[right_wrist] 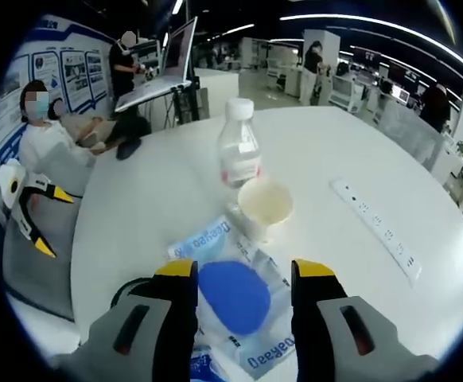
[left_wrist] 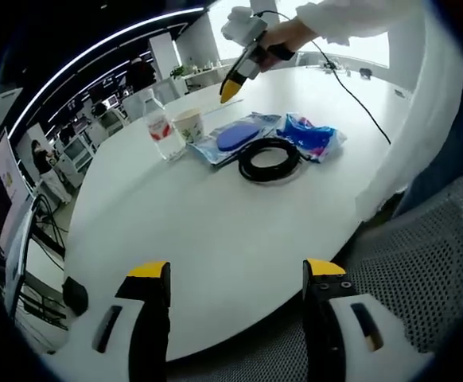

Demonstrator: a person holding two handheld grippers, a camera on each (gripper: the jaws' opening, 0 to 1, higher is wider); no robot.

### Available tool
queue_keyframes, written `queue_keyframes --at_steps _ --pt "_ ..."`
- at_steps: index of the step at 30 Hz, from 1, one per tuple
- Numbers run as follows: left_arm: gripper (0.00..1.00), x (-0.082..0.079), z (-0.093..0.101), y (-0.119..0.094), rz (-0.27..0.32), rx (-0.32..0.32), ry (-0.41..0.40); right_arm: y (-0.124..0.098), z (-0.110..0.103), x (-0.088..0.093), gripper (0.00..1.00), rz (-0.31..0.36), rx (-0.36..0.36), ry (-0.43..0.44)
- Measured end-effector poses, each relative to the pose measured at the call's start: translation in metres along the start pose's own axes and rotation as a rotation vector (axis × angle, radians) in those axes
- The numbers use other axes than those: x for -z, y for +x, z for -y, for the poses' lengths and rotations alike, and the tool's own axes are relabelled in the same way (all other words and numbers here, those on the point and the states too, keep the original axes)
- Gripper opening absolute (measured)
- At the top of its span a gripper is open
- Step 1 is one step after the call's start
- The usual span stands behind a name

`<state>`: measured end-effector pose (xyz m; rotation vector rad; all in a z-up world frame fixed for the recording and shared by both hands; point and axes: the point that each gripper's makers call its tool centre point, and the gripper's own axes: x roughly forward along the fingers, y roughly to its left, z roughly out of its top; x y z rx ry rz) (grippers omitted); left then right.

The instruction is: Arrange the tabletop items into an orderly group along one side of the table until the central work area is clear of visible clutter.

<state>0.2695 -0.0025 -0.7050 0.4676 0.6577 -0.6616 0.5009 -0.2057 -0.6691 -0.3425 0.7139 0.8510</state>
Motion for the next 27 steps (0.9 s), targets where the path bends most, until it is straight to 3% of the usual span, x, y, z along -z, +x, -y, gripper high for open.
queue_keyframes --at_steps 3,10,19,27 --pt "0.68 0.000 0.001 0.000 0.001 0.005 0.006 -0.012 -0.014 0.010 0.45 -0.005 0.014 0.012" --pt "0.68 -0.001 0.005 0.001 0.003 0.020 0.020 -0.018 -0.021 0.016 0.44 -0.013 0.028 0.043" --pt "0.67 0.001 0.005 0.001 -0.007 0.016 0.025 -0.017 -0.026 0.013 0.43 -0.006 0.022 0.052" --pt "0.67 0.001 0.004 0.001 -0.010 0.012 0.023 -0.009 -0.043 0.028 0.43 -0.028 -0.008 0.065"
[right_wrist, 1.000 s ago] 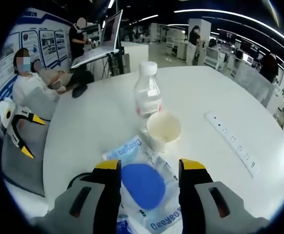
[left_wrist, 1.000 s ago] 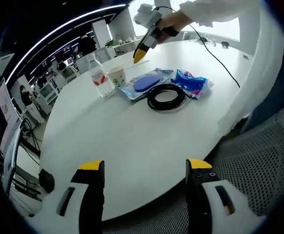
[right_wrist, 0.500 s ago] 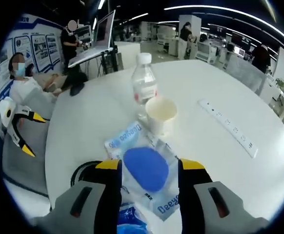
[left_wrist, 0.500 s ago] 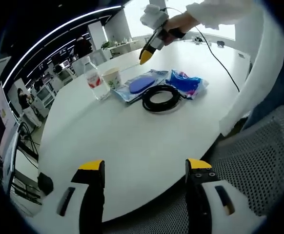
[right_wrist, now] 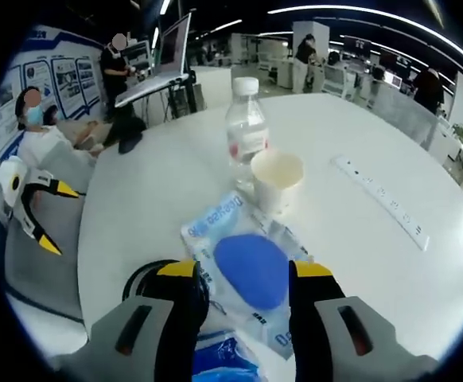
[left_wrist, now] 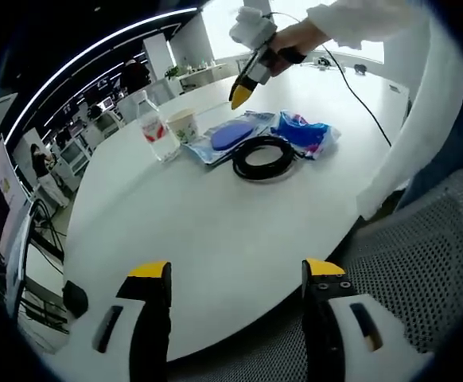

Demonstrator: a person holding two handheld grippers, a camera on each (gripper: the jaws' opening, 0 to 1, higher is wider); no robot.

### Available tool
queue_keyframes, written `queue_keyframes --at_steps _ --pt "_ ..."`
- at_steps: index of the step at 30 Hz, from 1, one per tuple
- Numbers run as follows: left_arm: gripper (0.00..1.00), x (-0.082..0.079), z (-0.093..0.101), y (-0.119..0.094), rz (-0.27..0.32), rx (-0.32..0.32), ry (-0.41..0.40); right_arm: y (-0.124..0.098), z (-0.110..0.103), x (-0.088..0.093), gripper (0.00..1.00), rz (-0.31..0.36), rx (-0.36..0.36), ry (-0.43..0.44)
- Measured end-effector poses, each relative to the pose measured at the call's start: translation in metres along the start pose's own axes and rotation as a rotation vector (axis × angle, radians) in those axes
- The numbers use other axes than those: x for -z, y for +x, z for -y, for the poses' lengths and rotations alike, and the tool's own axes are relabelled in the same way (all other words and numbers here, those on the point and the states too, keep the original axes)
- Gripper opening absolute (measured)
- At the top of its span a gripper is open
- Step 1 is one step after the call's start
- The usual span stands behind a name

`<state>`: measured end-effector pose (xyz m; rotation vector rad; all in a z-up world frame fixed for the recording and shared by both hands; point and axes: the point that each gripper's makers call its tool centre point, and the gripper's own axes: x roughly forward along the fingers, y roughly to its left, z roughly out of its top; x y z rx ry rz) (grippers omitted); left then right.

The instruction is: Arrange the tabletop items into an orderly group along one side of the table until the central work area is clear of visible clutter.

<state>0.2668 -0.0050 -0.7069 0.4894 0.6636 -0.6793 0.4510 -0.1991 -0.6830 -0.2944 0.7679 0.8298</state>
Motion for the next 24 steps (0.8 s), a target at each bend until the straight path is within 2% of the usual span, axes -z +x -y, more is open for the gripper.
queue_keyframes --at_steps 4,11,15,18,24 --pt "0.67 0.000 0.000 0.000 -0.001 -0.001 -0.003 0.003 -0.009 0.010 0.42 -0.006 -0.016 0.022" --pt "0.68 -0.001 -0.003 -0.001 0.008 -0.003 -0.035 0.011 -0.010 0.033 0.42 -0.033 -0.027 0.054" --pt "0.68 -0.011 -0.012 -0.005 0.083 -0.005 -0.174 0.013 -0.014 0.043 0.41 -0.040 -0.035 0.070" --pt "0.69 -0.014 -0.019 -0.007 0.114 -0.016 -0.241 0.015 -0.018 0.050 0.41 -0.049 -0.039 0.081" --pt "0.72 -0.020 -0.019 -0.010 0.151 -0.004 -0.277 0.021 -0.029 0.061 0.40 -0.062 -0.049 0.103"
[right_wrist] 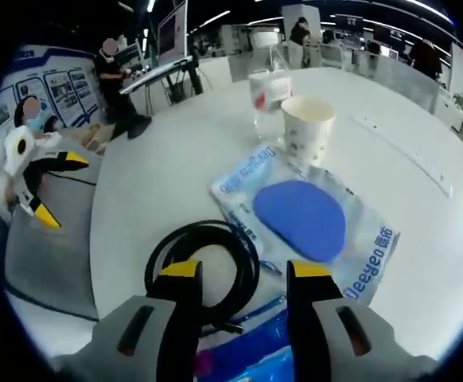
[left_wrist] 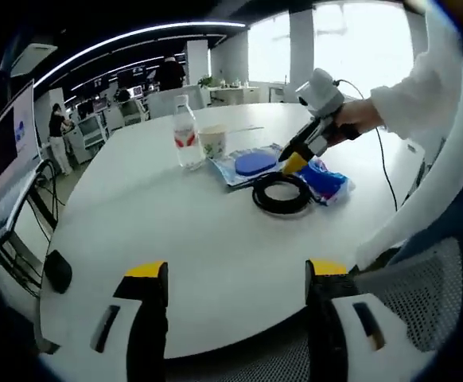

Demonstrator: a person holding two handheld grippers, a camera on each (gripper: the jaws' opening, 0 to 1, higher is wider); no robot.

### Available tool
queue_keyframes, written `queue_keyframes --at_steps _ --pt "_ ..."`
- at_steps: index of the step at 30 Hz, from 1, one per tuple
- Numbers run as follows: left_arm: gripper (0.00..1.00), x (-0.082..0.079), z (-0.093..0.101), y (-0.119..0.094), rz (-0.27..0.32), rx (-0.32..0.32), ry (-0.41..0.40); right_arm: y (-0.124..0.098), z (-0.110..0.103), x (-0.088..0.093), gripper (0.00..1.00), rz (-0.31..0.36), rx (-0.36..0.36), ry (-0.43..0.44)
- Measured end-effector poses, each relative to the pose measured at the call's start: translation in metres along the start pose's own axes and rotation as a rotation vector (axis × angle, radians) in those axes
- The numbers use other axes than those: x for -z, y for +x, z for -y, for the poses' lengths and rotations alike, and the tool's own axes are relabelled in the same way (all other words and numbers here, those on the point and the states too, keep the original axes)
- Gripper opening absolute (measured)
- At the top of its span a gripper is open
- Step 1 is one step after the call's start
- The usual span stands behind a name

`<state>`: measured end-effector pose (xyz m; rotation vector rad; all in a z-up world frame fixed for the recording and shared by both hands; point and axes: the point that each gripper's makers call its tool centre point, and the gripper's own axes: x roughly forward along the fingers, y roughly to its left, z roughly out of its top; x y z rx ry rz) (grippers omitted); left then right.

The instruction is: Arrange the tabletop items into an orderly group along one side of the table until the central work area is clear of visible clutter.

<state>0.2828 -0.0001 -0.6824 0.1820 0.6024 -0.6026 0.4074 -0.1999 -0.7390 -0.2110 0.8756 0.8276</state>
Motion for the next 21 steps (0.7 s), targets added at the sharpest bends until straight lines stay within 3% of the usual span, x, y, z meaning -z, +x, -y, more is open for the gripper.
queue_keyframes --at_steps 11,15,21 --pt "0.71 0.002 0.002 0.001 -0.009 0.003 -0.001 0.011 -0.008 0.007 0.38 -0.018 0.000 0.020" --pt "0.70 0.003 0.000 0.001 -0.015 -0.006 0.012 0.014 -0.009 0.015 0.37 -0.052 0.003 -0.007" --pt "0.70 0.004 0.000 0.002 -0.022 -0.009 0.016 0.019 -0.003 0.020 0.32 -0.066 0.015 0.033"
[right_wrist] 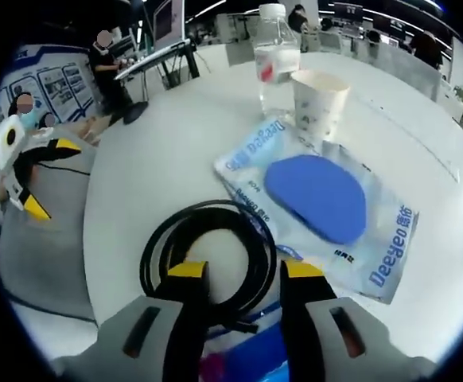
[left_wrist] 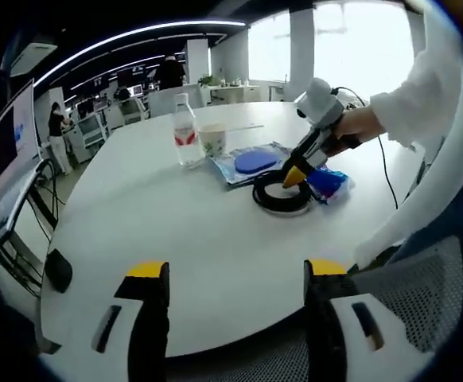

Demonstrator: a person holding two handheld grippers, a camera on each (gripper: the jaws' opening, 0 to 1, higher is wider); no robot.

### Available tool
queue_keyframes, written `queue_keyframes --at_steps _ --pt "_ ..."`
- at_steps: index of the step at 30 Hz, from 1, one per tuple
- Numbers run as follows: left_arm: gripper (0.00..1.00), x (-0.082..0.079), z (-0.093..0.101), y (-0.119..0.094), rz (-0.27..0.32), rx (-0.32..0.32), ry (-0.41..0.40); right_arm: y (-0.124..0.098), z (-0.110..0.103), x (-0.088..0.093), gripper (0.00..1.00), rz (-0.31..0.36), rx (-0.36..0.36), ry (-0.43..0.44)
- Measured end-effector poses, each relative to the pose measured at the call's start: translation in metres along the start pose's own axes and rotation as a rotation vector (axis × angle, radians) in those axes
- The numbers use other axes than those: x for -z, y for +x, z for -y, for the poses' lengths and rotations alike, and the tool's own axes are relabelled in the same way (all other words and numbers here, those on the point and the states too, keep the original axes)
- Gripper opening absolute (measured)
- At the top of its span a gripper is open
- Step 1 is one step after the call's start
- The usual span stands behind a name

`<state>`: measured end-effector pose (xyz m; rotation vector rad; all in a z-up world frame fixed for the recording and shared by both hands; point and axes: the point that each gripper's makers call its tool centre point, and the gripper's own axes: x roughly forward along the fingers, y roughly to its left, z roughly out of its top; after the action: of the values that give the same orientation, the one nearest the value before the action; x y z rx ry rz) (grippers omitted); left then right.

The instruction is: Arrange the tabletop items into an orderly group along one side of the table until the central work area is clear of visible clutter.

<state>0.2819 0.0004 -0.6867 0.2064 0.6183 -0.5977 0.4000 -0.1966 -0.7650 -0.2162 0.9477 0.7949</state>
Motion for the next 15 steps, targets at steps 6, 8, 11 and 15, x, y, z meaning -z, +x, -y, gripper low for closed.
queue_keyframes --at_steps 6,8,11,15 --pt "0.71 0.001 0.001 0.001 -0.005 0.002 0.002 0.000 0.007 -0.001 0.17 0.007 0.021 0.040" --pt "0.70 0.002 0.000 0.001 -0.008 -0.001 0.005 -0.001 0.008 -0.001 0.14 0.007 0.028 0.035" --pt "0.70 0.002 0.000 0.001 -0.010 -0.001 0.008 -0.002 0.012 0.001 0.08 -0.003 0.045 0.111" --pt "0.70 0.003 0.000 0.001 -0.016 -0.004 0.012 0.001 0.014 0.001 0.05 0.003 0.048 0.244"
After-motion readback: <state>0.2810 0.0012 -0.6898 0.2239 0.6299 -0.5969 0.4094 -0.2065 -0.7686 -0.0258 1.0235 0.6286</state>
